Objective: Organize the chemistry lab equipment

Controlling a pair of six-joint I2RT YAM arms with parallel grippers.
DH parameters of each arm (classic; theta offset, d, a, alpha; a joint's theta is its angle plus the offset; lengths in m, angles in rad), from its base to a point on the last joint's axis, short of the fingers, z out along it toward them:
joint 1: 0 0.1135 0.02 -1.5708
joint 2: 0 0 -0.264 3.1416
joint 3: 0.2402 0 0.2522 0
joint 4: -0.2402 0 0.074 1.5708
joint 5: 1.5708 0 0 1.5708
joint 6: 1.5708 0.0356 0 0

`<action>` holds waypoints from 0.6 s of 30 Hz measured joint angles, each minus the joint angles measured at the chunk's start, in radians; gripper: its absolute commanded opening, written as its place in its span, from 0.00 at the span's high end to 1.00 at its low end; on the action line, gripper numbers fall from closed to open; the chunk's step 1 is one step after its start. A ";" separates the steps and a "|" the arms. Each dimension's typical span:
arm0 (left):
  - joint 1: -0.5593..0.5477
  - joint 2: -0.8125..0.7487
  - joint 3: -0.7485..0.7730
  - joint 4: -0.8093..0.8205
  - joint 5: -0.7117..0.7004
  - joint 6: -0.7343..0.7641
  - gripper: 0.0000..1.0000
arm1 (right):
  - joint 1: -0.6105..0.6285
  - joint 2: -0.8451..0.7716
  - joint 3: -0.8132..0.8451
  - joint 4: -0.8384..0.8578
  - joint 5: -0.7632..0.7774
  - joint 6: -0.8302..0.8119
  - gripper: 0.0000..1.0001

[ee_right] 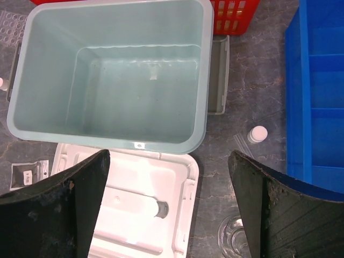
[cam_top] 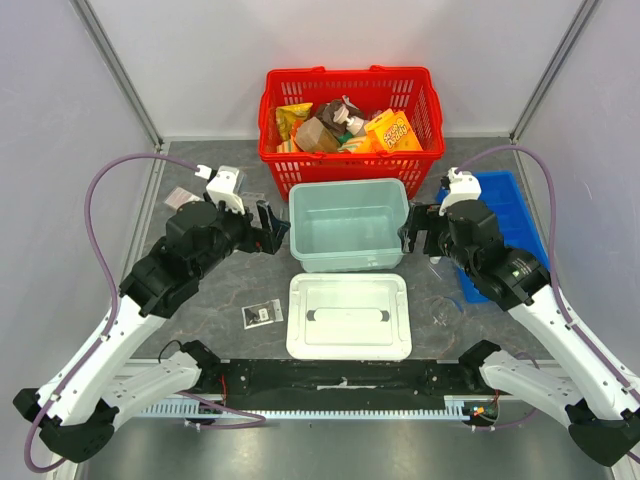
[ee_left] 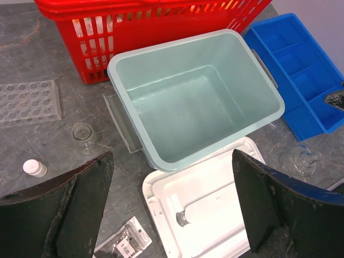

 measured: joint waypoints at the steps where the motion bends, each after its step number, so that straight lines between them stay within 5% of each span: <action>1: 0.000 0.000 0.000 0.000 -0.002 0.000 0.04 | 0.000 0.000 0.000 -0.001 0.001 0.002 0.02; 11: 0.000 -0.003 -0.016 0.001 -0.031 0.020 0.04 | 0.000 0.004 0.017 -0.061 0.040 0.054 0.02; 18: 0.000 -0.038 -0.109 0.026 -0.075 0.060 0.07 | 0.000 0.039 0.032 -0.253 0.151 0.246 0.28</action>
